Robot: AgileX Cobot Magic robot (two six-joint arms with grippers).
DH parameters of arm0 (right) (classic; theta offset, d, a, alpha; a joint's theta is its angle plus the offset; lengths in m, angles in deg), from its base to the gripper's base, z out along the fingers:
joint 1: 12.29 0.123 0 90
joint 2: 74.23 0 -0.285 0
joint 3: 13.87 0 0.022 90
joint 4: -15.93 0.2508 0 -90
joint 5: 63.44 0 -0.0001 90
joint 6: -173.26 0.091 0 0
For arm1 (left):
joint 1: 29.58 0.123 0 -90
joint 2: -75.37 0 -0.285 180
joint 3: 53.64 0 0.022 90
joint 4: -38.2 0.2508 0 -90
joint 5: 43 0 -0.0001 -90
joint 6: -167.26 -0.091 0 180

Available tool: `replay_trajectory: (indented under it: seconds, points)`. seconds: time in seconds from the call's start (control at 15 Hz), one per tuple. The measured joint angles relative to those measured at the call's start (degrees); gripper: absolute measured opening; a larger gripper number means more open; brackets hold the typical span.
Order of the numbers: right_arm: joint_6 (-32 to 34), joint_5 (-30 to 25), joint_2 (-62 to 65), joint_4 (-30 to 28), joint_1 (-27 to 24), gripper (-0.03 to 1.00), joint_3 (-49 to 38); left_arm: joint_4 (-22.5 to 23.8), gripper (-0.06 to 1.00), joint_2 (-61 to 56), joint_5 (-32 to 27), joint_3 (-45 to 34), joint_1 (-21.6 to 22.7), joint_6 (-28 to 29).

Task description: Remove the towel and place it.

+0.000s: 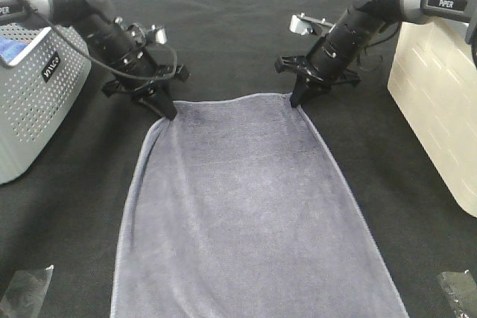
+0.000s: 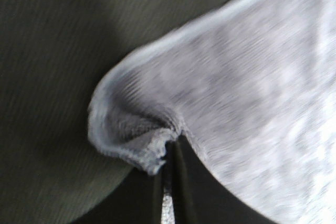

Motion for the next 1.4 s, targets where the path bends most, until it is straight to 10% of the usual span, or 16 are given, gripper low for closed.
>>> replay_trajectory:
  seconds: [1.4]
  points:
    - [-2.35,29.68,-0.92,-3.90,0.00,0.02,12.66,-3.55,0.02,0.11,36.50,9.57,-0.17,-20.80]
